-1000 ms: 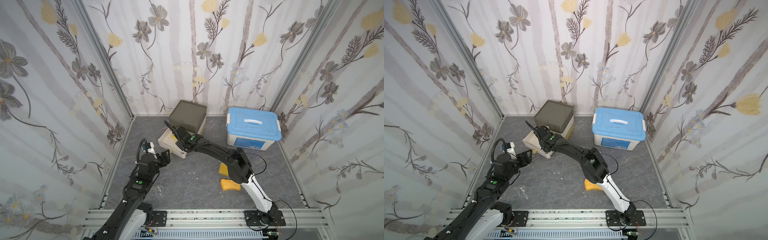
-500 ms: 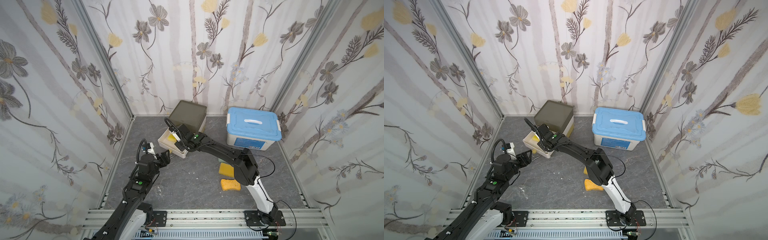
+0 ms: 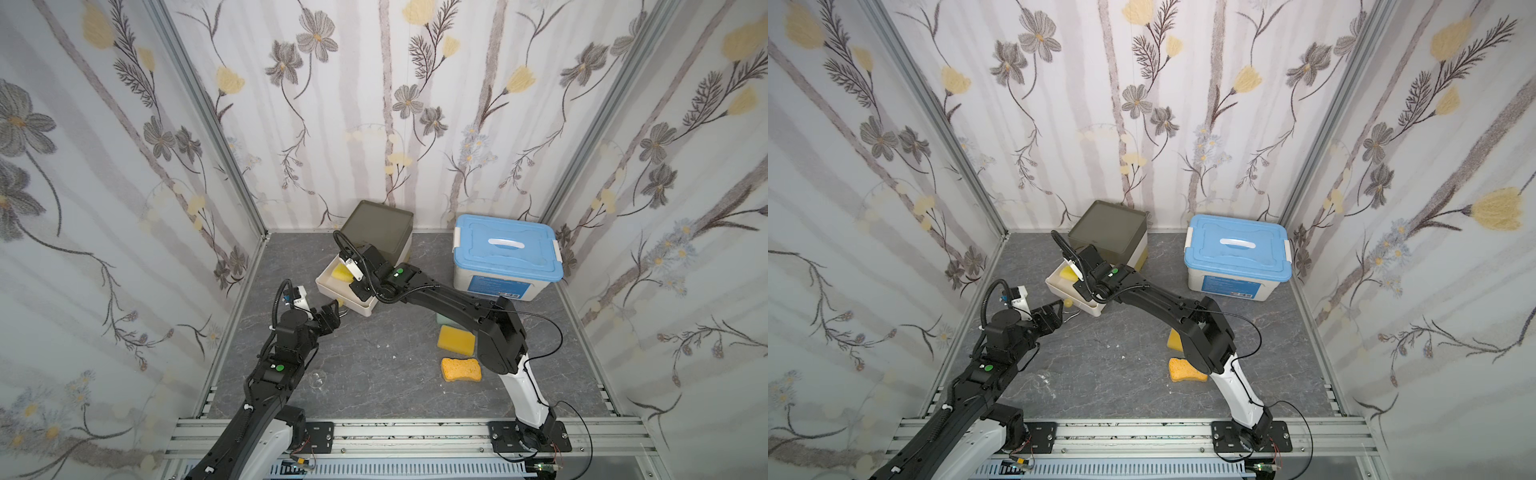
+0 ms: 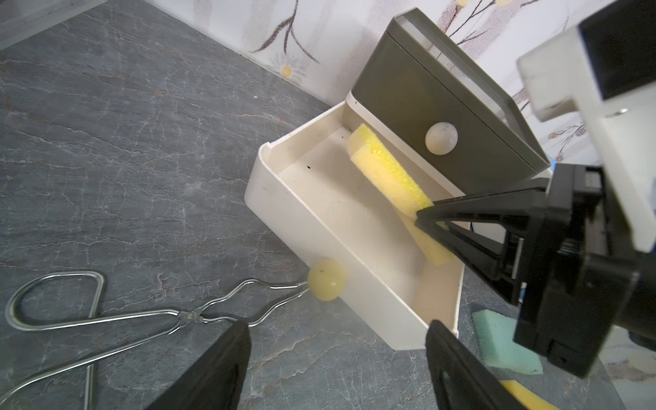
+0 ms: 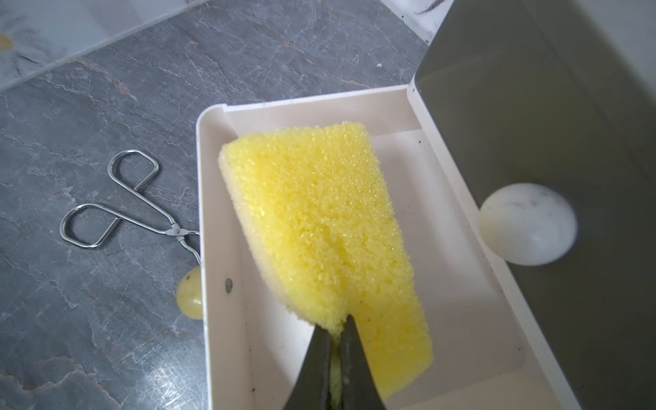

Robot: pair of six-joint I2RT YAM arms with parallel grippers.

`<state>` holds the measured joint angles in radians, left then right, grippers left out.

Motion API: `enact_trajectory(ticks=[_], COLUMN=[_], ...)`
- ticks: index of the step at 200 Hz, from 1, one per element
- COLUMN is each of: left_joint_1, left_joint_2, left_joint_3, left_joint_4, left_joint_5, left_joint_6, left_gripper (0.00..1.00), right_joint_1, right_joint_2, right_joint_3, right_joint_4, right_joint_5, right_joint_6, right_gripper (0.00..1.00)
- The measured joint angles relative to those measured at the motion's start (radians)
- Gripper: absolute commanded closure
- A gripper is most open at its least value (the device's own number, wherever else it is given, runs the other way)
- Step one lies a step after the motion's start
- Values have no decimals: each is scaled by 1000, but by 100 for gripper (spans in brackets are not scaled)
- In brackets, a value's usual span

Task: Take the sponge out of the drawer
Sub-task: Pick up the sponge from the drawer.

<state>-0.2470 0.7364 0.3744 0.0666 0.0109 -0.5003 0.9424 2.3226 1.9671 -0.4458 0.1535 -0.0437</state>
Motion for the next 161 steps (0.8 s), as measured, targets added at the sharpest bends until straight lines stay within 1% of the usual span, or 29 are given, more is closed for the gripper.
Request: enact_trajectory(ticks=[31,72,115,134,161], left_joint_1=[0,1,2,2,3], left_joint_2=[22,50,50,51,59], left_joint_3=[-1,-1,-1,-1,-1], left_joint_4=[1,4,5,5,5], left_joint_5=[0,1,1,1,5], left_joint_6=[0,0,0,0,0], left_gripper=[19,19,19,19,19], right_joint_1=[0,1,3,3,4], right_joint_2=[-83,-199,-388,-480,-578], right_joint_3=[-89,-209,-427,-532,-641], right_joint_4=[53,104,150,151,140], right_joint_5=[-26,-28,30,64,113], right_joint_6=[27,35,63,79,109], right_gripper=[100,100,100,100,100])
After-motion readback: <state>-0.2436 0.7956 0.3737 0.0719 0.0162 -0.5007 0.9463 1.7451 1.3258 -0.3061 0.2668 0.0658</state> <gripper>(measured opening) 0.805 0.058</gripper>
